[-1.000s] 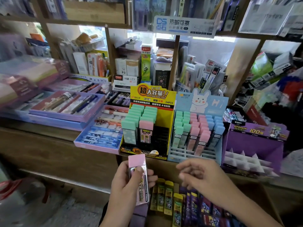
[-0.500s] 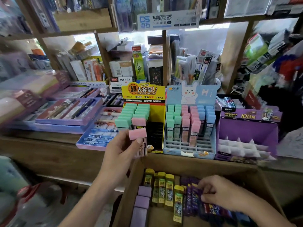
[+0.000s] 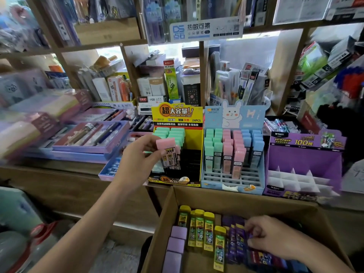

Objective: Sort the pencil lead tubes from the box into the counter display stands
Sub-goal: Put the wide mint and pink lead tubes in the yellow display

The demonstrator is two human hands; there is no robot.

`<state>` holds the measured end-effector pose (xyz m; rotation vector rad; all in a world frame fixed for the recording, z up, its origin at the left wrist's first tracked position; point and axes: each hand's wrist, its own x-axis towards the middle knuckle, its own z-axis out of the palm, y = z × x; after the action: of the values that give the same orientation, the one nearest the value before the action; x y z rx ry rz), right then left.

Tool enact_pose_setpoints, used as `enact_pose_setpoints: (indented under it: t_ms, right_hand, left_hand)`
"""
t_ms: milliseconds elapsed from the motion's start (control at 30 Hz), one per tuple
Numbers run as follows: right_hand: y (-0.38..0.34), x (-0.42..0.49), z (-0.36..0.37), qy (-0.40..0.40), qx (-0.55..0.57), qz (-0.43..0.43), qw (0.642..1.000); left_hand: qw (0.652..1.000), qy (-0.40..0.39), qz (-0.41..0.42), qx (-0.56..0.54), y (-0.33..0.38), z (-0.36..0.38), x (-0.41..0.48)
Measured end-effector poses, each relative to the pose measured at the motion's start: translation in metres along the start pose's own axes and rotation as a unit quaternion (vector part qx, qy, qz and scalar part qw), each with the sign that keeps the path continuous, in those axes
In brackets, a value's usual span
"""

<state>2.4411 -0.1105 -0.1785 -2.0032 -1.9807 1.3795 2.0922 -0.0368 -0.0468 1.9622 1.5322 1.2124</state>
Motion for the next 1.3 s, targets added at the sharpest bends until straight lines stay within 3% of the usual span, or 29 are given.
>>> enact_pose_setpoints:
  t_ms: [333,1300]
  right_hand:
    - [0.001,0.001,0.0,0.001,-0.001,0.006,1.0]
    - [-0.005,-0.003,-0.001,-0.003,-0.023,-0.007,1.0]
  left_hand:
    - [0.994,0.021,0.042,0.101,0.002,0.008,-0.004]
    - [0.982,0.026,0.072,0.175,-0.013,0.014,-0.004]
